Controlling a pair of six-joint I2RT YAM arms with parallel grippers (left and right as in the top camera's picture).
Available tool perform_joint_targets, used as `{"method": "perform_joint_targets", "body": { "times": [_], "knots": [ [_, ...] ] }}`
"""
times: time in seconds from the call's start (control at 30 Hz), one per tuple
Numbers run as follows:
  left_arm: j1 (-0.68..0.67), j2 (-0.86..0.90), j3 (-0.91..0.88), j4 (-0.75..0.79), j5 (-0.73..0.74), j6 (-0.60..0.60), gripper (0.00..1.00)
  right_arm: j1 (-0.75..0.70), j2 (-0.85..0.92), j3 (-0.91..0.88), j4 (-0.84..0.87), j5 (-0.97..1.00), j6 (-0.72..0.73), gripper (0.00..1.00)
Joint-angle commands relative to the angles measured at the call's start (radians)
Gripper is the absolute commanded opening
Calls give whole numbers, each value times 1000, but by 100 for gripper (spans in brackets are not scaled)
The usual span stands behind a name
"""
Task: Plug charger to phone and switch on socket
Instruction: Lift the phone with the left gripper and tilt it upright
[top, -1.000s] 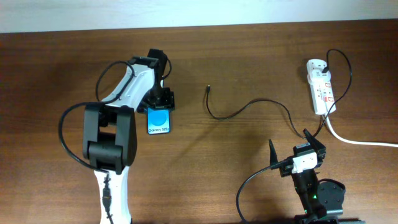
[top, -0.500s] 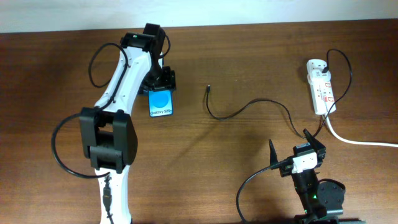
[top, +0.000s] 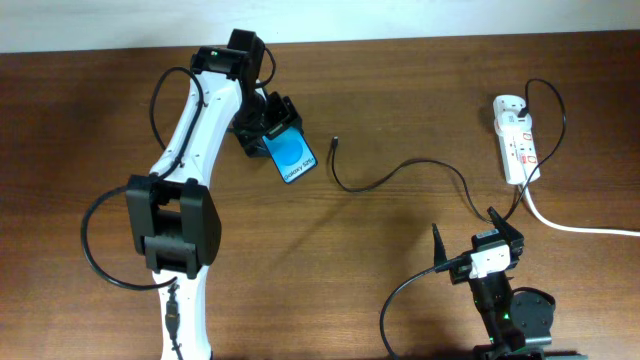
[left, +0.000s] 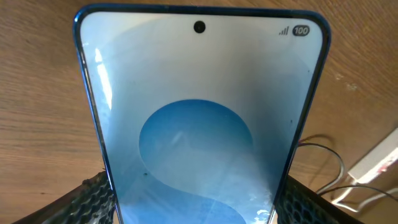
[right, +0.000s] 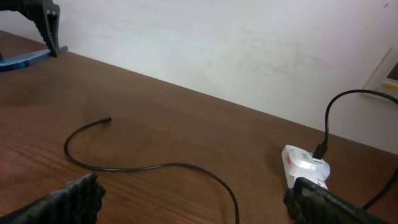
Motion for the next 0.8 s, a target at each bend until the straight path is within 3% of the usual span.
{"method": "perform_joint_targets", "body": {
  "times": [0.0,0.1,0.17,0.23,0.37,0.6,0.77],
  "knots": [
    [16,-2,29,-9,118,-24,0,6,-9,-5,-3,-28,8,98],
    [42,-2,29,-13,251,-24,0,6,-8,-5,3,-94,8,98],
    [67,-2,29,-17,417,-24,0,6,-9,-5,4,-95,8,98],
    [80,-2,29,-37,460,-27,0,6,-8,-5,3,-95,8,98],
    [108,-2,29,-196,468,-289,0,6,-8,-5,3,-95,8,98],
    [108,-2,29,-287,660,-274,0,6,-8,-5,3,-95,8,98],
    [108,-2,29,-290,697,-235,0,6,-8,-5,3,-95,8,98]
  ]
}}
